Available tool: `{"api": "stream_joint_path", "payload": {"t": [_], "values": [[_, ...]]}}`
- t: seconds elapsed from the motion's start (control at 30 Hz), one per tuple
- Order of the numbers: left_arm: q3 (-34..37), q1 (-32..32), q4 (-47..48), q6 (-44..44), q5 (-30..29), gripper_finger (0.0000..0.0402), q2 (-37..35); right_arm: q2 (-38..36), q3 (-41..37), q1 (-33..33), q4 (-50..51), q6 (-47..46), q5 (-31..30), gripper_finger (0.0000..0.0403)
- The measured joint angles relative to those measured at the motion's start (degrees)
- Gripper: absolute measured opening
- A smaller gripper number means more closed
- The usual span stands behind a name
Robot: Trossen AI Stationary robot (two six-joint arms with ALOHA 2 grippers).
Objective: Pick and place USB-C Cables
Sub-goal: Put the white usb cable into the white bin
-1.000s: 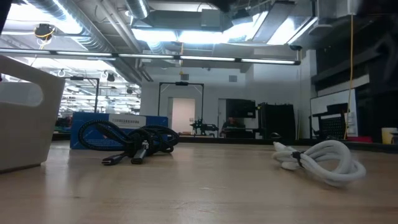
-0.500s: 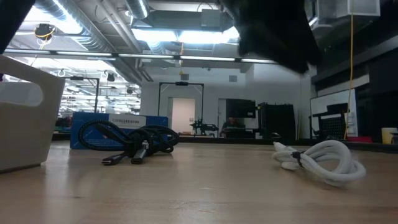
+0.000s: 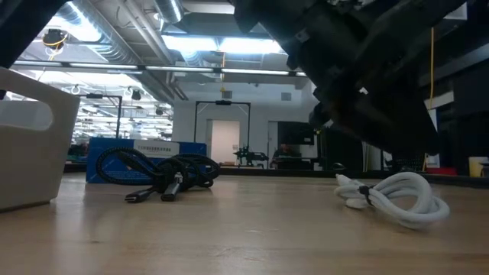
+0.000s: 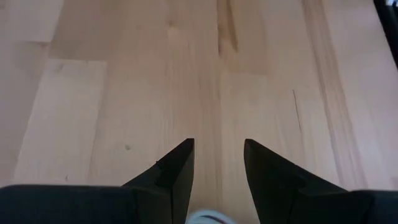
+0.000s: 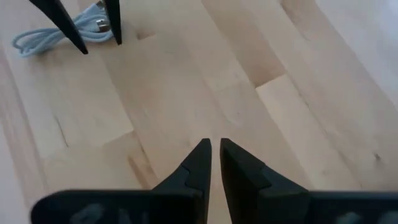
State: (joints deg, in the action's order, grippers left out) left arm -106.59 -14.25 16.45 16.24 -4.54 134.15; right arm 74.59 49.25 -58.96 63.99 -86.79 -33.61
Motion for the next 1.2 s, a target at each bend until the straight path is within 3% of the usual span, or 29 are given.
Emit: {"api": "stream_joint_path", "payload": {"t": [0.27,0.9,1.07,1.2], "values": [[-0.23,-0.26,0.43,5.01,-0.88,0.0133,2.08,0.0,0.0,0.0,1.14,0.26,-1.22,0.0041],[-0.09,-1.26,22.72,10.61,-0.24,0.0133,-0.09,0.04,0.0,0.0,0.92,0.14,-1.38,0.0041],[-1.54,-1.34,24.93,7.87,-1.28,0.0133,-0.3,0.04,0.0,0.0,0.96,0.18,-1.49,0.0041],[-7.39,-1.53,32.26,2.55,-2.91,0.0133,-0.42,0.04,0.0,0.0,0.9,0.2,-1.49,0.0041]]}}
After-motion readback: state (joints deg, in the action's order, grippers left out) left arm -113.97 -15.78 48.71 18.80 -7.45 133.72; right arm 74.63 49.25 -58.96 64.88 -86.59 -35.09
